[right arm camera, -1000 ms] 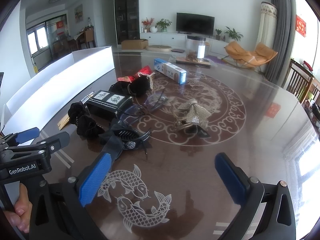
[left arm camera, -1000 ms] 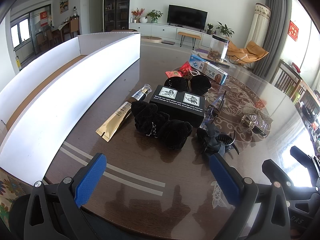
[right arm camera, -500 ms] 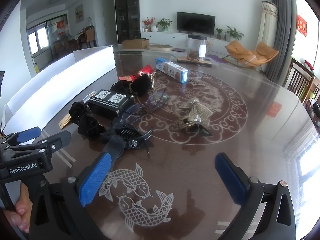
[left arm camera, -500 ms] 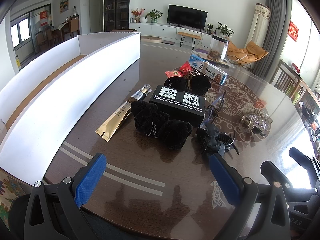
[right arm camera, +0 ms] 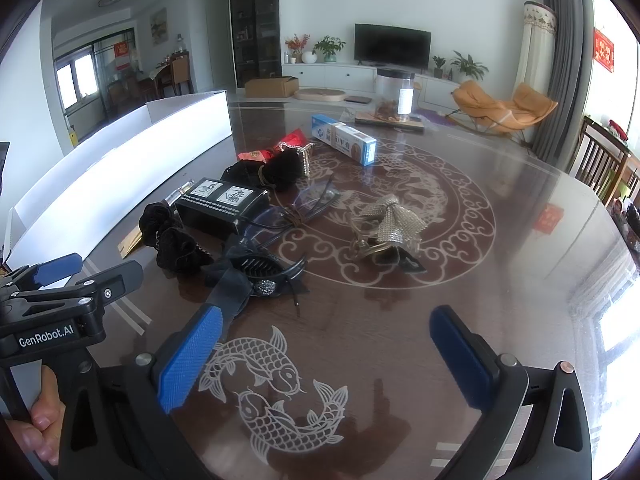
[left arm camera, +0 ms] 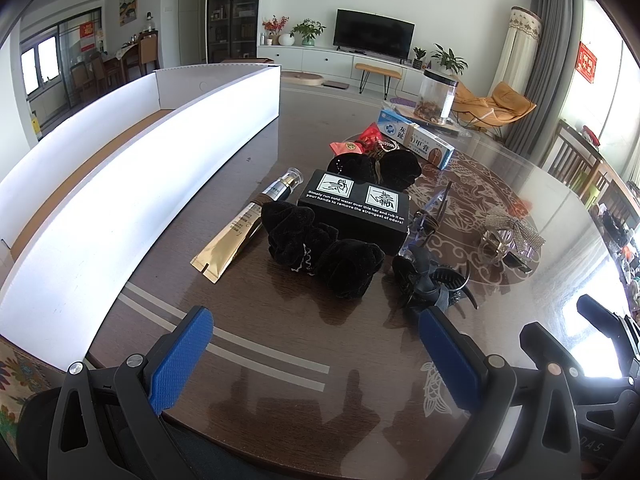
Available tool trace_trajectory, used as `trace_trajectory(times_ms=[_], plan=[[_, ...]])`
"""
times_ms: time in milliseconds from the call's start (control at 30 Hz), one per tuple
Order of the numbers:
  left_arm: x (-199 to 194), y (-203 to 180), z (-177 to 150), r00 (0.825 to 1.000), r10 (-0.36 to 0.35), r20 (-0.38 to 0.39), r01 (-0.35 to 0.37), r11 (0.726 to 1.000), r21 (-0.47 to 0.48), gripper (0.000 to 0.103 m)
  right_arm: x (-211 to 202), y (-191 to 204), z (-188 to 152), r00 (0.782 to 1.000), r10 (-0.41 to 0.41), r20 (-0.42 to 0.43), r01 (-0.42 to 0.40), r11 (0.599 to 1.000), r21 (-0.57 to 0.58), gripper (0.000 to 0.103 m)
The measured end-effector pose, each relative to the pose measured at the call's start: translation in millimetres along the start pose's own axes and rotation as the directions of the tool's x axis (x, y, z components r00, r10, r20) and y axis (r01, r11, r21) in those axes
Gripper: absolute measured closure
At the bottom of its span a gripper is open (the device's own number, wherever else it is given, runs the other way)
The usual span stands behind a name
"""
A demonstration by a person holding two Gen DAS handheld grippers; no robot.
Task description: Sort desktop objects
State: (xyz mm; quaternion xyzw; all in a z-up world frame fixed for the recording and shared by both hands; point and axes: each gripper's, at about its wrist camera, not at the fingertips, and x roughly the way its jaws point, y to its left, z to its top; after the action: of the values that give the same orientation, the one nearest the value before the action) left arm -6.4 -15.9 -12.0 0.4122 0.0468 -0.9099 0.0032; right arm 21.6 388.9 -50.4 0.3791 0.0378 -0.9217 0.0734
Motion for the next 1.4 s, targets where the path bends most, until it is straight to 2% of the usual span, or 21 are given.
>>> trace_trajectory(times_ms=[1400], plan=[[0.0,0.4,0.0,1.0,-0.002,0.0,0.002,1.0,-0.004,0.0,6.1,1.2,-1.7,0.999,0.026,-0.031,-0.026,1.0,0.007,0.0]])
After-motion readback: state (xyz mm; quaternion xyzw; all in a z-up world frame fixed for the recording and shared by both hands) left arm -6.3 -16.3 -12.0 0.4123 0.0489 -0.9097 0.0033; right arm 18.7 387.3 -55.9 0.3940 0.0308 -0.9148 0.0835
